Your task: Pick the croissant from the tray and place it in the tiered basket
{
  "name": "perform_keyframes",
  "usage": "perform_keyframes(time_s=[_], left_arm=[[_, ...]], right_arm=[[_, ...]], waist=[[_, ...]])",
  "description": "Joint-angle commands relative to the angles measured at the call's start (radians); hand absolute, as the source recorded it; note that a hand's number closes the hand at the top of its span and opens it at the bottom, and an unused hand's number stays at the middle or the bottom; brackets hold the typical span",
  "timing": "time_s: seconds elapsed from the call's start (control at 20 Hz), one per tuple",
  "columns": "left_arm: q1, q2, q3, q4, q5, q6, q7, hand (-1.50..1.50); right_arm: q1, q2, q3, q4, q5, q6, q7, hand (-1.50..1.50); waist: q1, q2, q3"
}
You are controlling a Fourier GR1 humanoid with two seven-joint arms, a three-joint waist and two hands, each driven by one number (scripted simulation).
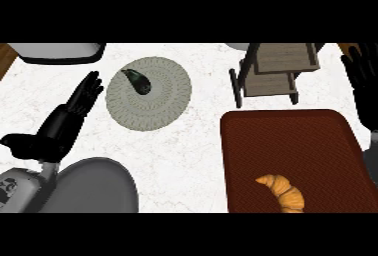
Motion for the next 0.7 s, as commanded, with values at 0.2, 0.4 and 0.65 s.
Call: perform_keyframes(time_s=[0.2,0.4,0.65], left_arm=[[0.237,-0.100,-0.008,0.138,-0.062,0.223,0.047,0.00],[0.300,-0.128,0.004,0.163,-0.026,0.244,0.060,0.00],[0.317,-0.173,-0.035,0.106,-0.073,0.295,0.085,0.00]], right_arm=[[0.187,-0.120,-0.065,-0.160,0.052,0.087,-0.121,1.50],[0.322,-0.040,-0.213,0.003,0.076,-0.244,0.013,-1.50],[0.601,0.089,-0.277,-0.301,-0.029,-0.145,-0.167,-1.50]], waist=[[-0.014,-0.002,0.016],[-0.046,-0.001,0.016],[-0.019,-0.003,0.017]])
